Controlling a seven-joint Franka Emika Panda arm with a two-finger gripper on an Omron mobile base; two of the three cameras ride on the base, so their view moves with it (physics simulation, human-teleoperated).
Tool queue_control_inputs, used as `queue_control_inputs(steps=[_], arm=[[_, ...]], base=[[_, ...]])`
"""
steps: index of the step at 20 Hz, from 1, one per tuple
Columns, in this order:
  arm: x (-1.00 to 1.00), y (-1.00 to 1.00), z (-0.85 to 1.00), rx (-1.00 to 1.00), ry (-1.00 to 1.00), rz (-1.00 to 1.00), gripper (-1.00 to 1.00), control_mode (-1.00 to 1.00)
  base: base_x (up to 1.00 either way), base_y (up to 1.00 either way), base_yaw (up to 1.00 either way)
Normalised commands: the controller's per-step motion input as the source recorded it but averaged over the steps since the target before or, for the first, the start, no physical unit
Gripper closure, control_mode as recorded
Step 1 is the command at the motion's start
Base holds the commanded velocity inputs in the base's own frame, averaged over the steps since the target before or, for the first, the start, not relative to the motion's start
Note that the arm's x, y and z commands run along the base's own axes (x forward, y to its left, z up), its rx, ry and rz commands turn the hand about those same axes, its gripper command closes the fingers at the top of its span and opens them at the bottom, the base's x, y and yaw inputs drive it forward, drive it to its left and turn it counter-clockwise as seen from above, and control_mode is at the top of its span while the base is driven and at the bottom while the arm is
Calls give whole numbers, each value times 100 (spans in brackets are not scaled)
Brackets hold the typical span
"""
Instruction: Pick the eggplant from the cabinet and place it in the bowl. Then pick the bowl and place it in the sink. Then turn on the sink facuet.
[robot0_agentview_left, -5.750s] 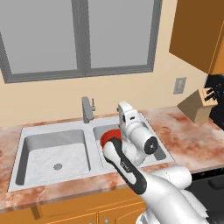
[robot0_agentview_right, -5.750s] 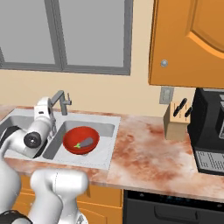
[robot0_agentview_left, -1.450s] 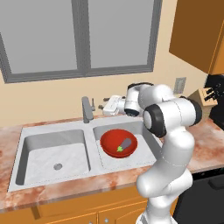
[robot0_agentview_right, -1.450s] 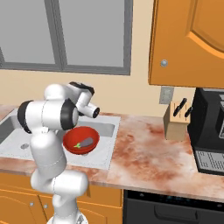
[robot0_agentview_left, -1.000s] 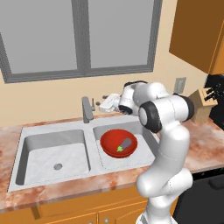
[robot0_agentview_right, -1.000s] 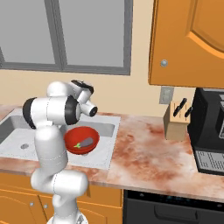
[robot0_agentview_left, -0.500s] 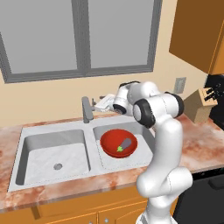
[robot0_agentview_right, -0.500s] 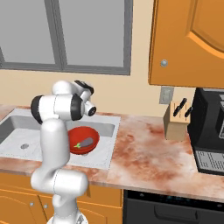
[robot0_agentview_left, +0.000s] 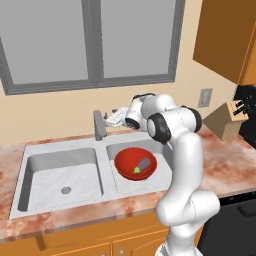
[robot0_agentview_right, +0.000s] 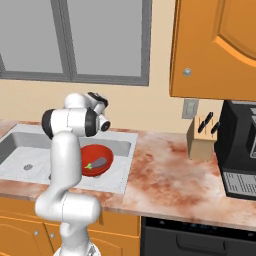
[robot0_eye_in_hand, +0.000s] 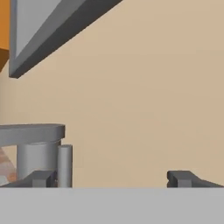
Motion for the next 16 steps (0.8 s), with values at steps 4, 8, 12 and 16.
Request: queue_control_inputs(steps=[4, 8, 12, 16], arm=[[42, 12, -21, 0, 0, 0, -100, -100], [42, 11, -19, 0, 0, -1, -100, -100], [46, 0, -11, 0, 0, -2, -100, -100], [38, 0, -12, 0, 0, -2, 100, -100]], base=[[0, 0, 0], [0, 0, 0], [0, 0, 0], [0, 0, 0]])
